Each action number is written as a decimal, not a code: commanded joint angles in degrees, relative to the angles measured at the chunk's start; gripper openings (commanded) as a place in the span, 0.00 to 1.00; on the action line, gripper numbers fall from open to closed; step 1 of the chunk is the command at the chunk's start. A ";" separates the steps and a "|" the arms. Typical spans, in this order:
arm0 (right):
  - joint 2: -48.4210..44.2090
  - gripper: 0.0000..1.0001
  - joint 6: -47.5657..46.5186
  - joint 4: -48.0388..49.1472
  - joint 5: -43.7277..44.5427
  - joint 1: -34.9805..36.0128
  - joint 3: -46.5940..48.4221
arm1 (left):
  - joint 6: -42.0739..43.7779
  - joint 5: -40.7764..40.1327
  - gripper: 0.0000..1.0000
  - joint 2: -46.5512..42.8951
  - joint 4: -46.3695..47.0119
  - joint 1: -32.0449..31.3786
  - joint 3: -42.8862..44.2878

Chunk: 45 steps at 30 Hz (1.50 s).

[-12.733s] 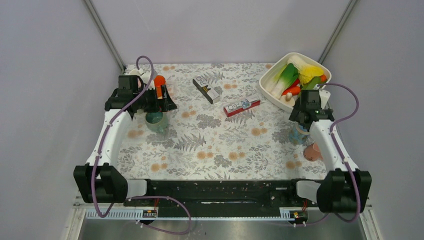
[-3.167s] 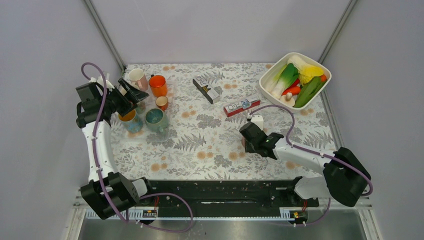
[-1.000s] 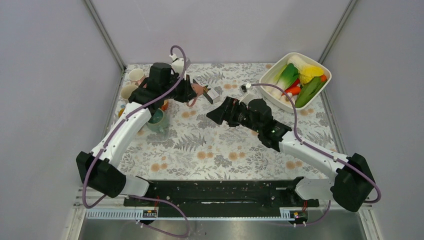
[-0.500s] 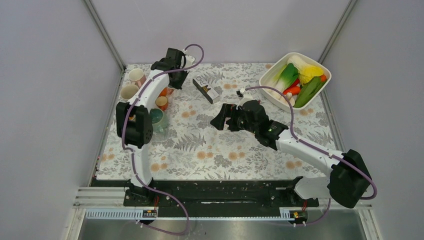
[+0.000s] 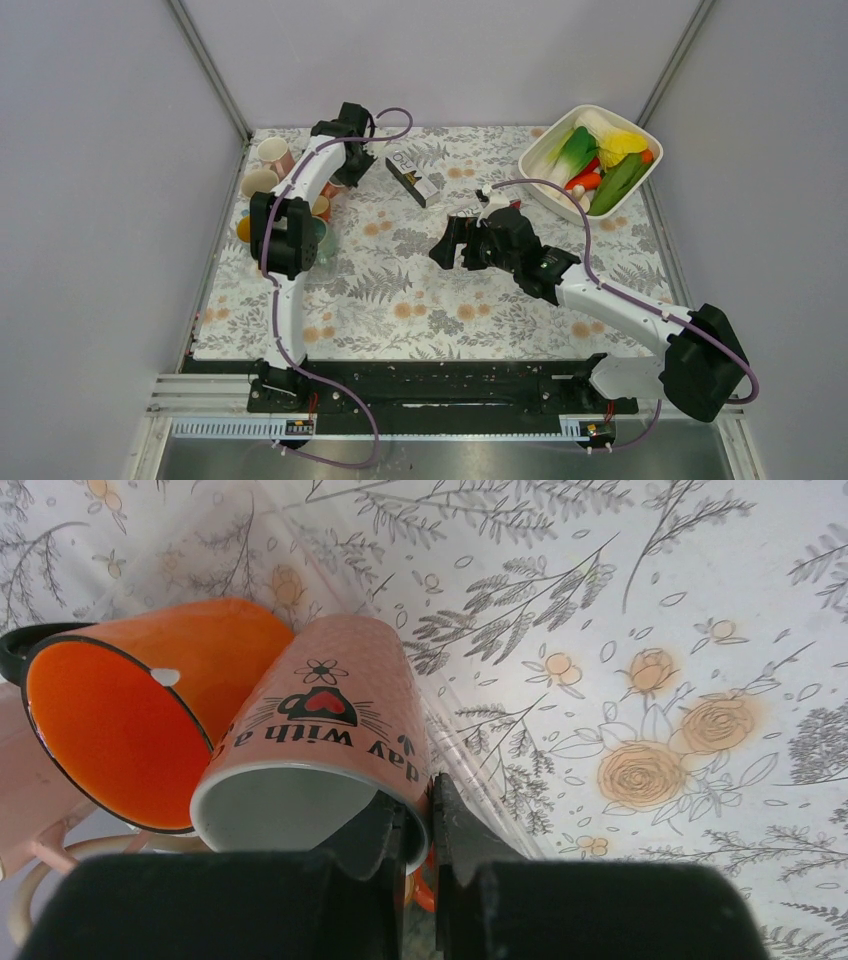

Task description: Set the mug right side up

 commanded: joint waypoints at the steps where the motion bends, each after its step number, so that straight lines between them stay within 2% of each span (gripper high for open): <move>1: -0.96 0.99 -0.96 0.60 1.15 0.23 -0.67 | 1.47 -0.88 0.00 -0.27 -0.91 1.70 2.32; 12: -1.72 0.99 -1.56 -0.11 1.95 0.23 -1.21 | 2.22 2.44 0.00 -0.05 -4.05 2.95 0.62; 17: -1.46 1.00 -1.61 -0.47 1.89 0.22 -1.03 | 0.98 7.08 0.00 0.16 -7.84 2.93 2.27; 24: -1.20 0.99 -1.79 -0.87 1.78 0.24 -0.89 | 0.78 7.43 0.00 0.11 -10.87 2.97 3.98; 25: -1.12 0.99 -1.81 -0.85 1.70 0.19 -0.84 | 0.82 7.47 0.03 0.22 -10.83 2.93 4.03; 28: -1.12 1.00 -1.84 -0.96 1.43 0.23 -0.74 | 0.66 7.28 0.41 0.29 -10.56 2.93 4.17; 29: -1.17 1.00 -1.80 -1.03 1.34 0.21 -0.76 | 0.65 7.31 0.47 0.00 -10.40 2.95 4.31; 34: -1.95 1.00 -3.17 -2.89 2.23 0.19 -0.47 | 1.11 7.89 0.58 -4.15 -8.31 2.85 3.40; 39: -4.53 0.99 -6.60 -6.23 8.40 -0.16 -0.41 | 1.00 12.32 0.64 -13.55 -5.11 2.84 -1.34; 42: -8.04 0.99 -7.94 -7.95 10.67 -3.10 -1.87 | 0.03 15.13 0.68 -22.54 -0.33 2.76 -8.50; 45: -12.55 0.99 -9.00 -8.48 12.19 -8.16 -5.14 | -2.57 14.36 0.69 -34.63 12.18 3.00 -22.94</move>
